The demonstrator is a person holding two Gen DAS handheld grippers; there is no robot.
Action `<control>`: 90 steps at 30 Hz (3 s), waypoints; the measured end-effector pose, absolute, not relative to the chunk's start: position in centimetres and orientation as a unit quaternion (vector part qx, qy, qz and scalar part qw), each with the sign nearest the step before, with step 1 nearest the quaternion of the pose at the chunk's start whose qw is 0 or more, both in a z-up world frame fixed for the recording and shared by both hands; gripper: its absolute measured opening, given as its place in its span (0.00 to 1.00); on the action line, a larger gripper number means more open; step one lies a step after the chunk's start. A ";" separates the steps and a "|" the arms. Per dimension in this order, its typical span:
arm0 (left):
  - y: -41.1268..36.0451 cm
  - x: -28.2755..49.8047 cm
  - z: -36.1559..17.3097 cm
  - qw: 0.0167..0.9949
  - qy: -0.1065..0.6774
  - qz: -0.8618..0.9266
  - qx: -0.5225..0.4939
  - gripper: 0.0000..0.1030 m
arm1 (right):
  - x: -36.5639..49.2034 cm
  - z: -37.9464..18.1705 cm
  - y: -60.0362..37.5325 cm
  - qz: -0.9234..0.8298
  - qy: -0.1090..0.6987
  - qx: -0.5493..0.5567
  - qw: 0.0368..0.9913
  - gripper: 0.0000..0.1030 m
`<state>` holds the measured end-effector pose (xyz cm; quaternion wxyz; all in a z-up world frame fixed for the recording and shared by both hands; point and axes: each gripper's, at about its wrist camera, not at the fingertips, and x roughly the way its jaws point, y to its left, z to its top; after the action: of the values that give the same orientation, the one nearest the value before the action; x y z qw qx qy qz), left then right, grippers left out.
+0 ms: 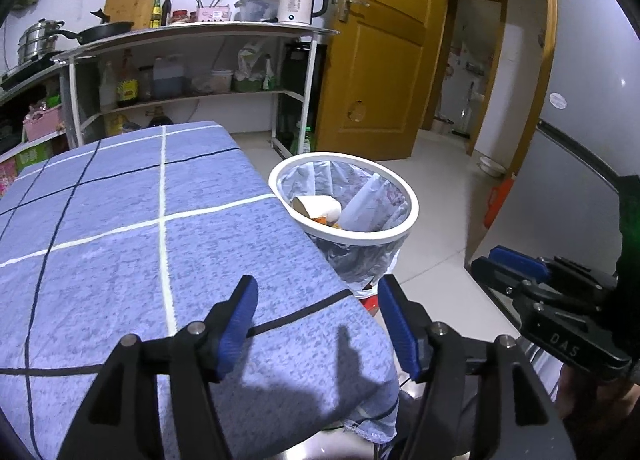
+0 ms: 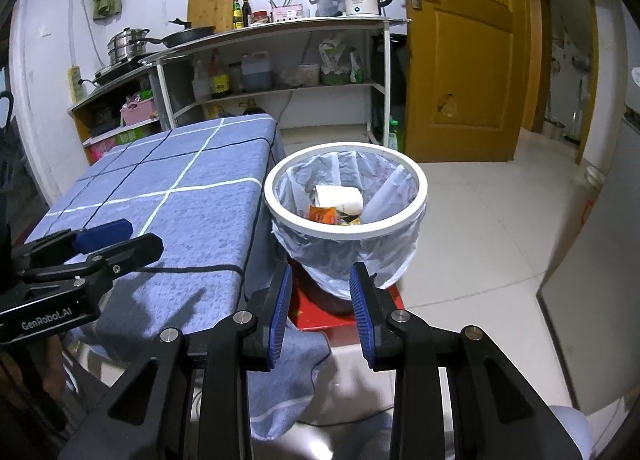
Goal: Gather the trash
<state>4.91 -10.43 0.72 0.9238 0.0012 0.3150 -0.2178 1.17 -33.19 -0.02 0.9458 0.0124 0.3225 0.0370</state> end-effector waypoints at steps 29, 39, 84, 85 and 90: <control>-10.3 3.6 1.1 0.932 0.301 -0.201 0.013 0.64 | 0.6 0.7 -32.7 0.041 0.319 0.007 0.947 0.30; -10.3 3.7 1.1 0.931 0.304 -0.200 0.012 0.64 | 0.8 0.8 -32.3 0.045 0.321 0.005 0.946 0.30; -10.5 3.7 0.6 0.930 0.311 -0.196 0.015 0.64 | 1.1 0.9 -32.2 0.050 0.323 0.001 0.945 0.30; -10.5 3.8 0.5 0.930 0.312 -0.196 0.014 0.64 | 1.0 0.9 -32.1 0.050 0.323 0.001 0.945 0.30; -10.5 3.9 0.4 0.930 0.313 -0.194 0.015 0.64 | 1.0 0.9 -32.1 0.049 0.323 0.001 0.945 0.30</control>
<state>3.86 -10.52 0.42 0.9295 0.0145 0.3132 -0.1941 1.04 -32.11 0.91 0.9453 0.0010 0.3226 0.0493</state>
